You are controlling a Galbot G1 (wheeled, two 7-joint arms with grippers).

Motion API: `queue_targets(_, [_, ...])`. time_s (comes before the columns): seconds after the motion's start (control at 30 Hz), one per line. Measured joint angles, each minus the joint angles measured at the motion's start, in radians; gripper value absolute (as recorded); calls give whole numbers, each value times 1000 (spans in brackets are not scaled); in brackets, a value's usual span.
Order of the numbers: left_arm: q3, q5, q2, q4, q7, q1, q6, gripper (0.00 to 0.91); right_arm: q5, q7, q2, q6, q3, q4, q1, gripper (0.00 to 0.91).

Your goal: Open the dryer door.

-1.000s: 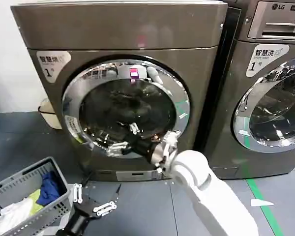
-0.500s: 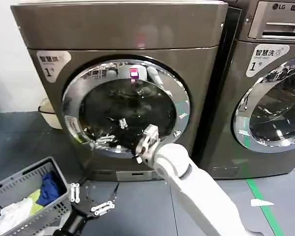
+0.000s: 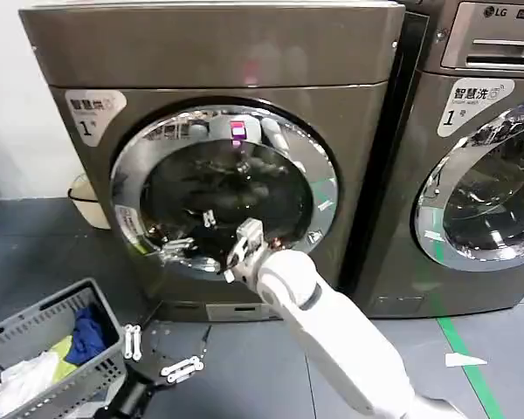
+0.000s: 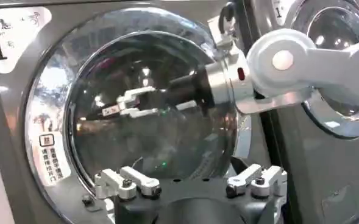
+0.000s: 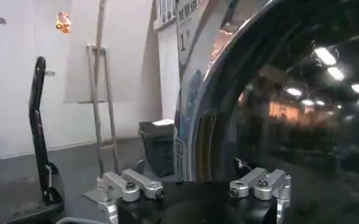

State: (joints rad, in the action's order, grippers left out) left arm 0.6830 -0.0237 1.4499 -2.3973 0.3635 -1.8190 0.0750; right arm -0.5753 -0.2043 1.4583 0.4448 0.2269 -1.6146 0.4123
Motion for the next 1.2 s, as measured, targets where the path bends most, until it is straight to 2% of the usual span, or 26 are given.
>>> queue_targets(0.47, [0,0,5,-7,0,-3,0,907,19,-2,47,-3,20,69,-19,907])
queue_targets(1.2, [0,0,9,-18,0,-6,-1,907,41,100,138,-13,58,151,-47,907])
